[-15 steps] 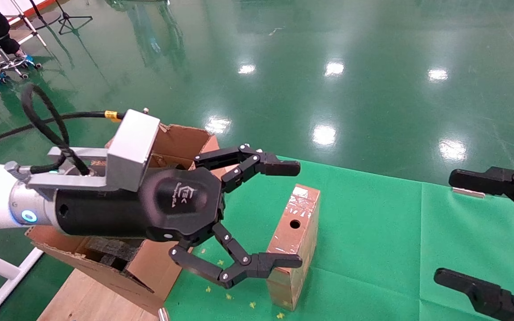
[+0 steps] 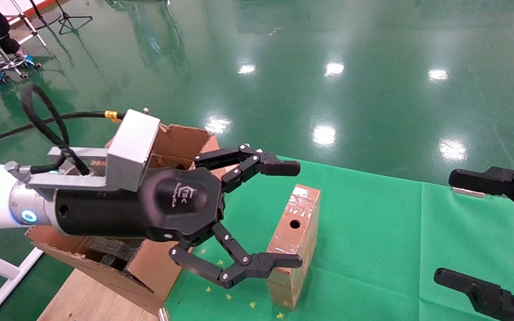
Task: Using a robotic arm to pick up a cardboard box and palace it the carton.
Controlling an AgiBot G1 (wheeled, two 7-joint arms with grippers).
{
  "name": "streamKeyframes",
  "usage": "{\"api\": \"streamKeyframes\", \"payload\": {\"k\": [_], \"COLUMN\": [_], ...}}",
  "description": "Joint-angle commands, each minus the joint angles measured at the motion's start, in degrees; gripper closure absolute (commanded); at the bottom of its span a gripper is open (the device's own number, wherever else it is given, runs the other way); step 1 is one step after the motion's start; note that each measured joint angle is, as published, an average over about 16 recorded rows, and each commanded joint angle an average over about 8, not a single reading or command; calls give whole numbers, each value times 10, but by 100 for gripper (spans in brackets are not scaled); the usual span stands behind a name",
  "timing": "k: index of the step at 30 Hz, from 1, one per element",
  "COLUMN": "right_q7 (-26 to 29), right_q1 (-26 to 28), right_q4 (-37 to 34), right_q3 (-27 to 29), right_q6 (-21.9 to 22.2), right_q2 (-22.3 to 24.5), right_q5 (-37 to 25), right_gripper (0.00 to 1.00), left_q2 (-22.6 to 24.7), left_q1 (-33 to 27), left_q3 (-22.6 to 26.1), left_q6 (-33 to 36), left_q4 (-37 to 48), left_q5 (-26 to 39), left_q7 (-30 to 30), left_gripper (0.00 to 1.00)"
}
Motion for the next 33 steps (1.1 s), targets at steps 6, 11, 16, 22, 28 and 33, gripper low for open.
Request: {"api": "streamKeyframes", "payload": {"k": [6, 11, 16, 22, 28, 33], "right_q7": [0, 0, 0, 0, 0, 0], "right_q1": [0, 0, 0, 0, 0, 0], "right_q4": [0, 0, 0, 0, 0, 0], "right_q3": [0, 0, 0, 0, 0, 0], "right_q6": [0, 0, 0, 0, 0, 0], "right_q2": [0, 0, 0, 0, 0, 0], "right_q5": [0, 0, 0, 0, 0, 0], "right_gripper": [59, 100, 100, 100, 100, 100], "left_q2": [-5, -6, 11, 18, 14, 51], "left_q1": [-8, -57, -106, -119, -144, -216], "left_q3": [7, 39, 68, 78, 111, 175], "left_q6": [-1, -5, -6, -6, -22, -25], "left_q4": [-7, -21, -19, -13, -23, -30], "left_q5": [21, 97, 151, 165, 243, 389], "left_q7": [-5, -40, -76, -86, -166, -316], "left_gripper": [0, 0, 0, 0, 0, 0]}}
